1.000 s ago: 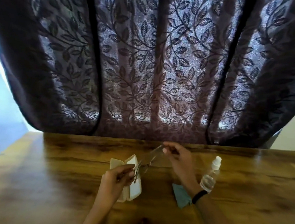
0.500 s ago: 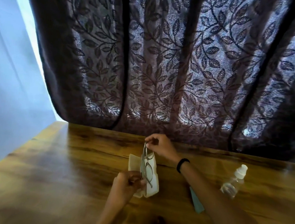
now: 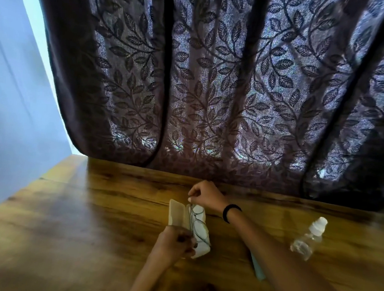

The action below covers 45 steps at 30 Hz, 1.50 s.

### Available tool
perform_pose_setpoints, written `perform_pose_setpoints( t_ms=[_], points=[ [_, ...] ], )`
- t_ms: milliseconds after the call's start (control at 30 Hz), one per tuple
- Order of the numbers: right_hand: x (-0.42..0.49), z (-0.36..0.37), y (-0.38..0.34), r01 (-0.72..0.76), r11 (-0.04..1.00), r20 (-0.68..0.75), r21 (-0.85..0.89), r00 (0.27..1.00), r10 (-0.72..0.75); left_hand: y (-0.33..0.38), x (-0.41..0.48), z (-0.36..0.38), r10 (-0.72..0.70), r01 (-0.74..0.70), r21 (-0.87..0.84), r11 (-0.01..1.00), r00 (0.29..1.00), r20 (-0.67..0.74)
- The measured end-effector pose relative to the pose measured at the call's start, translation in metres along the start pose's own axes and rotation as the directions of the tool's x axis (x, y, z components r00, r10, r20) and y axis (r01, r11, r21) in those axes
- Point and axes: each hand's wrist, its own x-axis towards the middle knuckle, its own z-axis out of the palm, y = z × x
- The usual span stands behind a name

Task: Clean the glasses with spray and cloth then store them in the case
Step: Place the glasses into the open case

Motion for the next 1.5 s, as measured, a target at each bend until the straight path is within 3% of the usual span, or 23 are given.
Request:
perform_pose_setpoints(
  t_ms=[233,333,467,600,800,1100,1267,1500],
  points=[
    [-0.005,0.004,0.018,-0.047,0.999,-0.054,-0.013,0.997,0.047,0.002,0.002,0.011,0.01,0.011,0.2,0.98,0.994,-0.106],
    [-0.008,0.007,0.028,-0.071,0.997,-0.083,-0.012,0.994,0.07,0.002,0.003,0.016,0.093,0.0,0.428,0.904,0.976,-0.196],
    [-0.015,0.012,0.041,-0.111,0.994,-0.108,0.02,0.988,0.113,0.001,0.004,0.02,0.124,0.006,0.532,0.847,0.97,-0.21],
    [-0.019,0.012,0.047,-0.11,0.991,-0.124,0.077,0.985,0.119,-0.003,0.003,0.022,0.182,-0.034,0.579,0.814,0.963,-0.198],
    [-0.028,0.017,0.057,-0.087,0.971,-0.142,0.222,0.982,0.121,-0.007,-0.006,0.024,0.345,-0.109,0.628,0.771,0.899,-0.268],
    [-0.041,0.026,0.074,-0.033,0.959,-0.079,0.281,0.995,0.058,-0.009,-0.014,0.029,0.418,-0.174,0.709,0.684,0.89,-0.185],
    [-0.046,0.029,0.081,-0.039,0.945,-0.025,0.324,0.998,0.05,-0.022,-0.018,0.027,0.516,-0.28,0.704,0.653,0.845,-0.142],
    [-0.049,0.035,0.085,-0.042,0.945,-0.101,0.324,0.992,0.078,-0.035,-0.022,0.032,0.529,-0.275,0.635,0.722,0.811,-0.251]
  ],
)
